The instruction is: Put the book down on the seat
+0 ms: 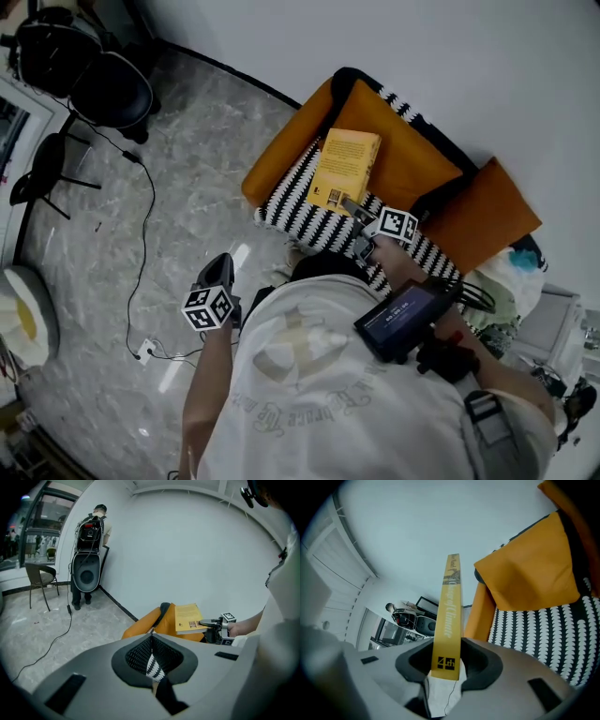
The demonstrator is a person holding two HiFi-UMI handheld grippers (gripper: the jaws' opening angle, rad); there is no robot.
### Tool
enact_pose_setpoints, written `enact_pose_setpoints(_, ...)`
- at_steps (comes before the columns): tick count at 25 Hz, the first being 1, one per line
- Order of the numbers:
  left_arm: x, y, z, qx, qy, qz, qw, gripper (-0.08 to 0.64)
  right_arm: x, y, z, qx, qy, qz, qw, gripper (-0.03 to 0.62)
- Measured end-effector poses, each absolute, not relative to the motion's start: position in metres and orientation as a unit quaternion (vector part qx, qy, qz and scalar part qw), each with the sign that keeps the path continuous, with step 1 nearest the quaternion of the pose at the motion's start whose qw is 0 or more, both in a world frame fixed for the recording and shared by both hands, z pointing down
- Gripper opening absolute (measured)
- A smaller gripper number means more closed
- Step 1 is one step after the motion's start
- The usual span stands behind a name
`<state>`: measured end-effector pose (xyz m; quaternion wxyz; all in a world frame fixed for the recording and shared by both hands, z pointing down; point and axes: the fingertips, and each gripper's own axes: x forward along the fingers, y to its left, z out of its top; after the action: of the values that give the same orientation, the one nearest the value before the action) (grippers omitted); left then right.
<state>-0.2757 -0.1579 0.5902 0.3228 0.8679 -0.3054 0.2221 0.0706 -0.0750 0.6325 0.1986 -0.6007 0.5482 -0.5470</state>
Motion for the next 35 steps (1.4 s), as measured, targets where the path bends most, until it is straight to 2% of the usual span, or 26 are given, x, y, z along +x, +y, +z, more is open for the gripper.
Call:
enact_pose_setpoints(6,-0.239,-0.190,0.587,0.876,-0.269,0.258,0.306,0.012,0.092,-0.086,0.663,-0.618,0.521,-0.559,0.184,0.158)
enact_pose_setpoints(14,-0.158,-0.234,0.578,0.889,-0.211,0.297,0.277,0.012,0.124,-0.092,0.718,-0.622,0.489,-0.597,0.133,0.158)
enact_pose_setpoints(18,-0.125,-0.249,0.574,0.891,-0.196,0.307,0.273,0.012,0.137,-0.096,0.747,-0.619,0.481,-0.615,0.086,0.158)
enact_pose_setpoints(21,-0.113,-0.255,0.566,0.889,-0.191,0.308,0.279,0.012,0.140,-0.099,0.764,-0.614,0.479,-0.624,0.059,0.158)
enact_pose_setpoints(35,-0.090,-0.266,0.594,0.877,-0.173,0.340,0.293,0.012,0.129,-0.131,0.807,-0.588,0.488,-0.645,0.018,0.158)
